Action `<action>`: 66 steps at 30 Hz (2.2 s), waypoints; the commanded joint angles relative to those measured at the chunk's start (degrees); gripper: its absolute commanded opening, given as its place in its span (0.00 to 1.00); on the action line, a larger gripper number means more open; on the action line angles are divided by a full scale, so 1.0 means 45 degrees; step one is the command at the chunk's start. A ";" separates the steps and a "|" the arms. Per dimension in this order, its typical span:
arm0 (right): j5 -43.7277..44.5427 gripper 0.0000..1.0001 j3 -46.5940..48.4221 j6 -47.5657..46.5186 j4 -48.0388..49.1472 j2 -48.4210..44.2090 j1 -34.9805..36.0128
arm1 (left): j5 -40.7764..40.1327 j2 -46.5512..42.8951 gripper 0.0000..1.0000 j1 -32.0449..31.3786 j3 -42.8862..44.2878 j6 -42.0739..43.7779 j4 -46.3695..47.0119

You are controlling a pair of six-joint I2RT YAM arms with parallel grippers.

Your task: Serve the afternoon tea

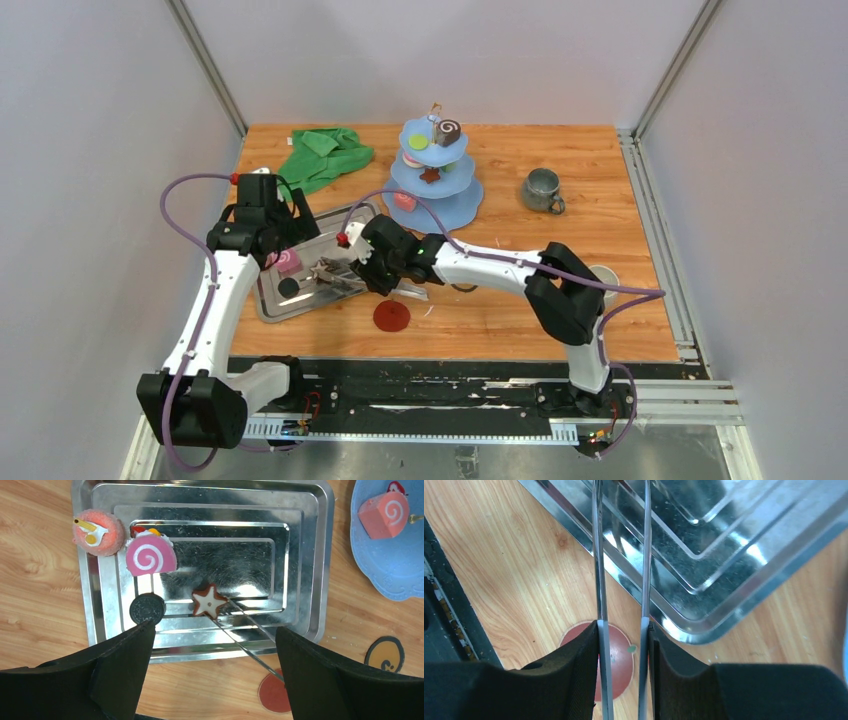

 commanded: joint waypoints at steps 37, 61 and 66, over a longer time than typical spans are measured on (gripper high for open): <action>0.1323 0.14 -0.7195 0.3077 -0.0738 -0.8815 -0.7034 | 0.0274 -0.0065 0.95 0.0176 0.0249 0.0215 0.0361; 0.0595 0.13 -0.4354 0.3264 0.2640 -0.4048 -0.8247 | 0.0071 -0.0059 0.95 0.0367 0.0282 0.0315 0.0165; 0.0278 0.13 -0.3485 0.3259 0.3033 -0.2887 -0.8260 | 0.0062 0.0001 0.95 0.0411 0.0248 0.0315 0.0148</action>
